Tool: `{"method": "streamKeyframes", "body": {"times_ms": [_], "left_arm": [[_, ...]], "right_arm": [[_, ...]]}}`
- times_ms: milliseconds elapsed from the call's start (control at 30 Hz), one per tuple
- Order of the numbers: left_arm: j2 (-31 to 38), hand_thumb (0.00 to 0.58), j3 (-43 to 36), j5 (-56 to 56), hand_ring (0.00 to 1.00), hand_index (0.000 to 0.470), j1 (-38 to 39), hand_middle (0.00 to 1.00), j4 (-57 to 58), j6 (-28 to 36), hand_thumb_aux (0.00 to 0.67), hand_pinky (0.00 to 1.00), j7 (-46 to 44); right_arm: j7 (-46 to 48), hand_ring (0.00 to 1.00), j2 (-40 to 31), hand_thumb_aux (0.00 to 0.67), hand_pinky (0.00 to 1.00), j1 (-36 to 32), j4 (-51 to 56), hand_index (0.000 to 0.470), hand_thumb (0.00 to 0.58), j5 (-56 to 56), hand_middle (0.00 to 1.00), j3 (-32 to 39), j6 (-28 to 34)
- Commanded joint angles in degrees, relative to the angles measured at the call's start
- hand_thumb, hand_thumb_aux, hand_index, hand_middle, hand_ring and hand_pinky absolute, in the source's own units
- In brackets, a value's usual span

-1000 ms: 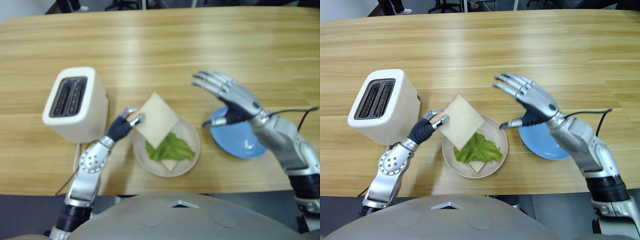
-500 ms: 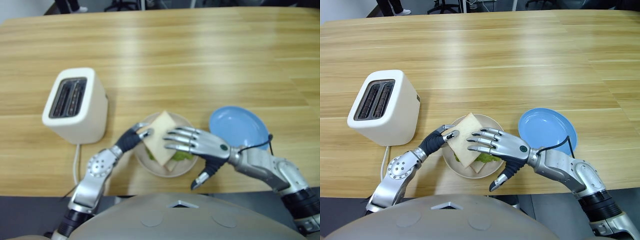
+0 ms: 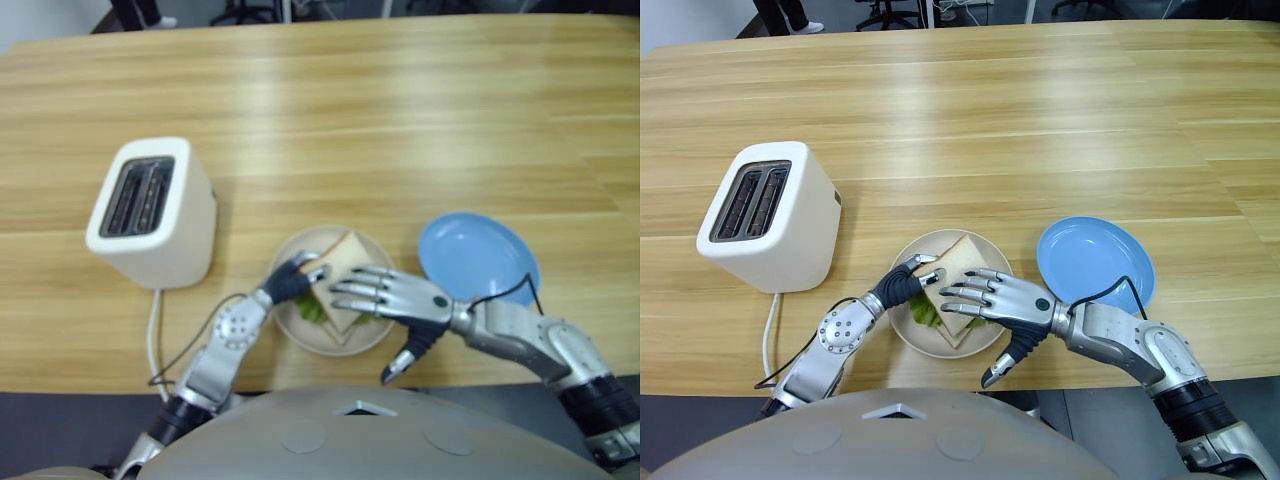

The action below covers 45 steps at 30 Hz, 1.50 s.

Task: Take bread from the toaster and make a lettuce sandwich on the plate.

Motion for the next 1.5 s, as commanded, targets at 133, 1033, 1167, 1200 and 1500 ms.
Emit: {"method": "streamKeyframes", "body": {"times_ms": [133, 1033, 1167, 1200, 1500], "left_arm": [[3.8, 0.580, -2.1, 7.0, 1.00, 0.460, 0.8, 1.00, 0.1, 0.9, 0.670, 1.00, 0.0], [5.2, 0.000, 22.8, 3.9, 0.00, 0.000, -4.5, 0.00, -21.1, -20.7, 0.000, 0.00, 24.3], [5.4, 0.580, 22.3, -8.7, 0.00, 0.460, -2.5, 0.00, -22.5, -23.2, 0.670, 0.00, 18.7], [5.9, 0.580, 21.7, -13.1, 0.00, 0.460, -1.6, 0.00, -22.8, -24.3, 0.670, 0.00, 16.3], [16.2, 0.580, 20.1, -52.1, 1.00, 0.460, 10.9, 1.00, -25.1, -24.2, 0.670, 1.00, -15.1]], "right_arm": [[5.9, 0.00, -0.6, 0.000, 0.00, -1.5, 8.9, 0.000, 0.000, -1.3, 0.00, 5.1, 4.0], [8.4, 0.00, 11.6, 0.000, 0.00, -10.4, 4.4, 0.000, 0.000, 46.7, 0.00, -3.9, 20.8], [14.5, 0.00, 13.8, 0.670, 0.00, -8.0, -0.5, 0.460, 0.580, 62.1, 0.00, -5.6, 28.9], [18.1, 0.00, 13.4, 0.670, 0.00, -6.6, -3.0, 0.460, 0.580, 67.3, 0.00, -5.0, 31.3], [50.2, 1.00, 2.4, 0.670, 1.00, 7.0, -15.2, 0.460, 0.580, 94.5, 1.00, -6.7, 46.2]]}}
